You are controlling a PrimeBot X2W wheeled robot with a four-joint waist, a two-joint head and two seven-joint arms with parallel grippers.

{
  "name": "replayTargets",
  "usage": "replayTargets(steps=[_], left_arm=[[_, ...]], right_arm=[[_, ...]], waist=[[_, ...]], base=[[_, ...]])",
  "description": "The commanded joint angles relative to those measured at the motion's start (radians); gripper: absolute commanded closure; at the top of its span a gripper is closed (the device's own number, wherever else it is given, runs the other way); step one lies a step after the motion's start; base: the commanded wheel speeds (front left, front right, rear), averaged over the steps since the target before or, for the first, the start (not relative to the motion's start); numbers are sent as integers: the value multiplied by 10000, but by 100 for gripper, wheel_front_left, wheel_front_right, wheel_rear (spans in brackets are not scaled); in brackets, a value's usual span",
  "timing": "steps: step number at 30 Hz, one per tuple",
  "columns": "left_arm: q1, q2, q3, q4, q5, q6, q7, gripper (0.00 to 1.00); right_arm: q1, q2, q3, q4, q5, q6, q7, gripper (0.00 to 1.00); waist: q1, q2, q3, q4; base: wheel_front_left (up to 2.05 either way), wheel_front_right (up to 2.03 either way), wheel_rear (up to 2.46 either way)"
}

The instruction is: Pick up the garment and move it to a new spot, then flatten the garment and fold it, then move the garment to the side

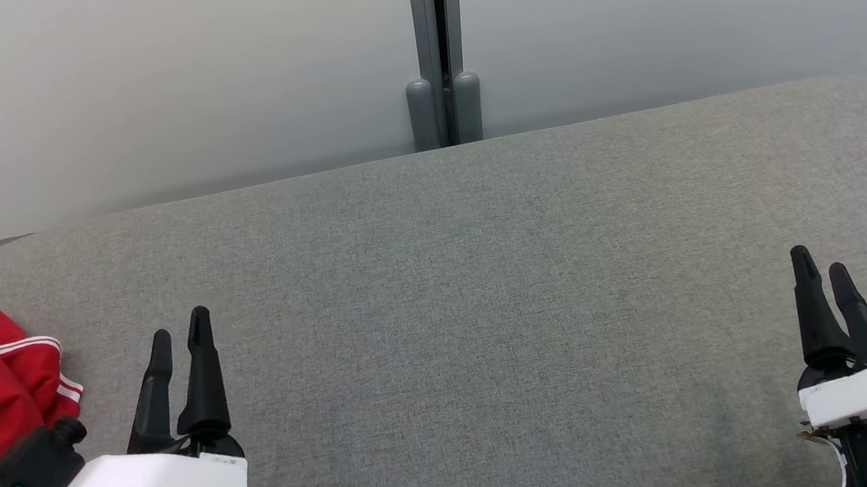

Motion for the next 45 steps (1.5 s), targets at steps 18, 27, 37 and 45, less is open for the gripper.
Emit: replayTargets(steps=[18,27,37,45], left_arm=[[372,103,-228,401,2472,86,-548,0],[396,99,-291,564,3394,186,-778,0],[452,91,-282,723,4248,267,-1008,0],[529,81,-333,838,4870,300,-1184,0]], right_arm=[[-45,-129,311,540,-2401,2,-578,0],[3,-70,414,779,-3366,2,-807,0],[49,-43,506,936,-4251,3,-1035,0],[92,-10,551,1082,-4797,3,-1224,0]], waist=[[0,-1,-36,12],[0,-1,-38,19],[0,-1,-54,45],[0,-1,-78,76]], base=[[0,0,0],[0,0,0],[0,0,0],[0,0,0]])
